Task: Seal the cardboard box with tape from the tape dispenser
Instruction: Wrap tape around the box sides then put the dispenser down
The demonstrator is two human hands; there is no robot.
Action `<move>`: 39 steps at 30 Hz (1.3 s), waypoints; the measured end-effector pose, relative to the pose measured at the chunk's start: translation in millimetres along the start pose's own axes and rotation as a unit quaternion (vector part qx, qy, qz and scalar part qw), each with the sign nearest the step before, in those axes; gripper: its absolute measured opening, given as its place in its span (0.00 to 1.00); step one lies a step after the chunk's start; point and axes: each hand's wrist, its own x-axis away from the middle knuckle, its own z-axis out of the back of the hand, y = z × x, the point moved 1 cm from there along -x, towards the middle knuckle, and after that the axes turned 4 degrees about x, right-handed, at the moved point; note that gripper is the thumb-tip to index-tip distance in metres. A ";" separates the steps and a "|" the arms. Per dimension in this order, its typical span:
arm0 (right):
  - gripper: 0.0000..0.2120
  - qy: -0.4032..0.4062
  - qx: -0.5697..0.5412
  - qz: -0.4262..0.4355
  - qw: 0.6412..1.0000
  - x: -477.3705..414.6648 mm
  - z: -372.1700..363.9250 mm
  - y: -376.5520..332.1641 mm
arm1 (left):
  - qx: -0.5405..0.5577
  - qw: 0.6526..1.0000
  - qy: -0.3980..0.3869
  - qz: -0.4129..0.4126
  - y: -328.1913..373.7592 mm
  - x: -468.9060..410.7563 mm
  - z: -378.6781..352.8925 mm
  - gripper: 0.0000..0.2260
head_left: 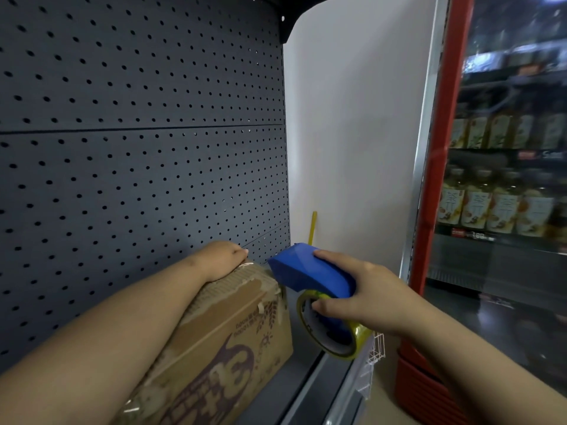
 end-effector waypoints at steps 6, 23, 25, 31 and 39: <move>0.37 0.006 -0.022 -0.038 0.999 14.0 -11.3 -0.2 | -0.040 0.999 -0.007 0.034 7.1 1.3 -2.7 0.16; 0.41 -0.071 0.072 0.015 0.995 68.0 20.2 21.5 | -0.081 0.986 -0.055 0.138 15.8 10.5 0.9 0.26; 0.41 -0.084 0.094 0.021 0.992 68.3 22.0 22.3 | -0.093 0.982 -0.054 0.152 14.3 9.2 0.4 0.28; 0.37 -0.112 0.184 0.033 0.976 38.5 12.8 12.2 | -0.184 0.974 0.045 0.121 18.2 13.1 2.5 0.29; 0.35 -0.111 0.231 0.037 0.966 11.3 8.8 5.9 | -0.054 0.988 0.009 0.142 33.7 31.5 15.2 0.34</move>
